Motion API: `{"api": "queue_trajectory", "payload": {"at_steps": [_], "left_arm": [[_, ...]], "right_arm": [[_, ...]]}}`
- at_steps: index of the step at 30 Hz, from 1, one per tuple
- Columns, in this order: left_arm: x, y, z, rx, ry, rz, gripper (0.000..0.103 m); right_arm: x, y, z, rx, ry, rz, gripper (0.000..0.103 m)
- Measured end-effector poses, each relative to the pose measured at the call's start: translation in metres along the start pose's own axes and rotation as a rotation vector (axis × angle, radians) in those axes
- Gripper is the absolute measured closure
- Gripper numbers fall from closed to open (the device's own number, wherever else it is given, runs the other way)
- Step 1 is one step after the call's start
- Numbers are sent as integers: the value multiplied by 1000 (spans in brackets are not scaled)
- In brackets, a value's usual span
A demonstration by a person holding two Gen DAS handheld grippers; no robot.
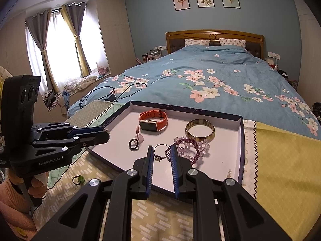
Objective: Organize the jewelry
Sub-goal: 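Carry the yellow ring and silver ring over the white box with both tools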
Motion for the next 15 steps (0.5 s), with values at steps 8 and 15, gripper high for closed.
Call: {"api": "queue_trajectory", "payload": {"at_steps": [8,15], "left_arm": [[-1,-6,2,-5,0,-6,86],[-2,-8,3,-9,3,-6,86]], "right_arm": [[4,-8,0,-7,-2,4,88],[4,-10,1,-12,-7,5,88]]}}
Point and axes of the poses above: each gripper's, at about its wrist camera, not at the fingertips, and y roughly against the way its jaws point, x to its right, z to its underside, the point moved 8 cm from there along -y, roughly the way its jaws point, and after that the axes turned 1 degree about z, right-handed, at the moved point
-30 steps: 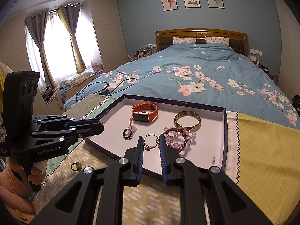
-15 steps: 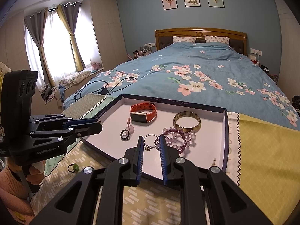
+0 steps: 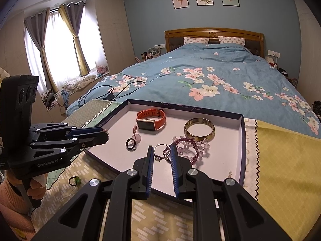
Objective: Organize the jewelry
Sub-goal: 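Carry the yellow ring and silver ring over the white box with both tools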
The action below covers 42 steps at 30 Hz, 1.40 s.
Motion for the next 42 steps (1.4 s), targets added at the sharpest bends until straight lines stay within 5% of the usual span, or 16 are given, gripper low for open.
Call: {"api": "queue_trajectory", "payload": {"at_steps": [42], "left_arm": [[-10,-27,8,-52,31,-40,86]], "right_arm": [[9,-25,6,-62,-22,21,88]]}}
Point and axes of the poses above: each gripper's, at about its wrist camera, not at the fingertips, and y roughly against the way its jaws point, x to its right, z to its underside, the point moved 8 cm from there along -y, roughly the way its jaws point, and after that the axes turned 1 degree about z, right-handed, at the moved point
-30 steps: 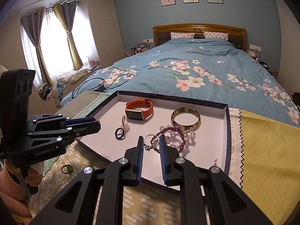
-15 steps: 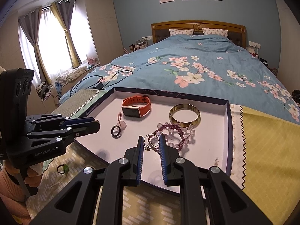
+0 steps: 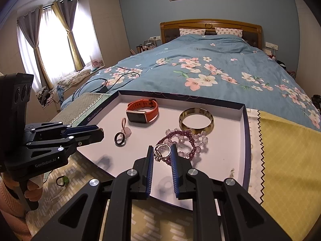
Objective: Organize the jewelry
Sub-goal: 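Carry the yellow ring and silver ring over the white box with both tools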
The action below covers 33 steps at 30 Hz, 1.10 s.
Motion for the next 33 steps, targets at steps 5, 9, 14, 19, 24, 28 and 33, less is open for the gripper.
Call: {"api": "queue_trajectory", "payload": {"at_steps": [5,9,14,19,24,28,33], "left_arm": [[-1,-1,0,-3,3,-1,86],[-1,-3,0,-5,6,-5,86],[-2,-4,1,-7,8,-7,86],[-3,-5,1,-8,10,-12,86],[-5,-8,2,-13,15,-22,86],[-4,-11,3,-20,17,-29,86],[-5,-15,3,-29,21,-39,86]], "right_arm": [[1,-3,1,-3,-4,5,88],[3,-5,2,-7,-7,11,88],[4,-8,3,-12,-7,15,88],[5,-9,3,-14,-8,19,88],[5,-10,3,-19,-9,21,88],[5,-11,3,-21,-8,23,88],[7,-14,4,-27,-7,28,88]]}}
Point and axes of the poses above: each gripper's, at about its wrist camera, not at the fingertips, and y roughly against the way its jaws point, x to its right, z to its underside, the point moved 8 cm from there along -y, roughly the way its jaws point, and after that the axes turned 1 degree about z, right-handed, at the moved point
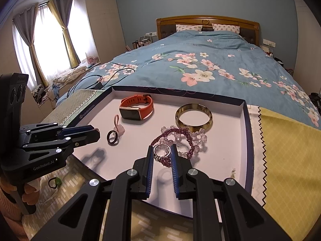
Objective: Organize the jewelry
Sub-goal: 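Carry the yellow ring and silver ring over the white box with both tools, then open both tools to drop the two rings into the box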
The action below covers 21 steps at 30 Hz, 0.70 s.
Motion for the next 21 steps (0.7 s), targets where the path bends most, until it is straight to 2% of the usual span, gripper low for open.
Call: {"api": "queue_trajectory", "payload": {"at_steps": [16,18,21], "left_arm": [[-2,-11,3,-18,14,-25,86],[-2,-10,3,-9,15,-28,78],[-2,-5,2,10,13,-32,73]], "right_arm": [[-1,-6,0,-21,-2,18,87],[-1,-6,-1,-17,-3,18,87],[0,-5,-2,-9,-9,19,87]]}}
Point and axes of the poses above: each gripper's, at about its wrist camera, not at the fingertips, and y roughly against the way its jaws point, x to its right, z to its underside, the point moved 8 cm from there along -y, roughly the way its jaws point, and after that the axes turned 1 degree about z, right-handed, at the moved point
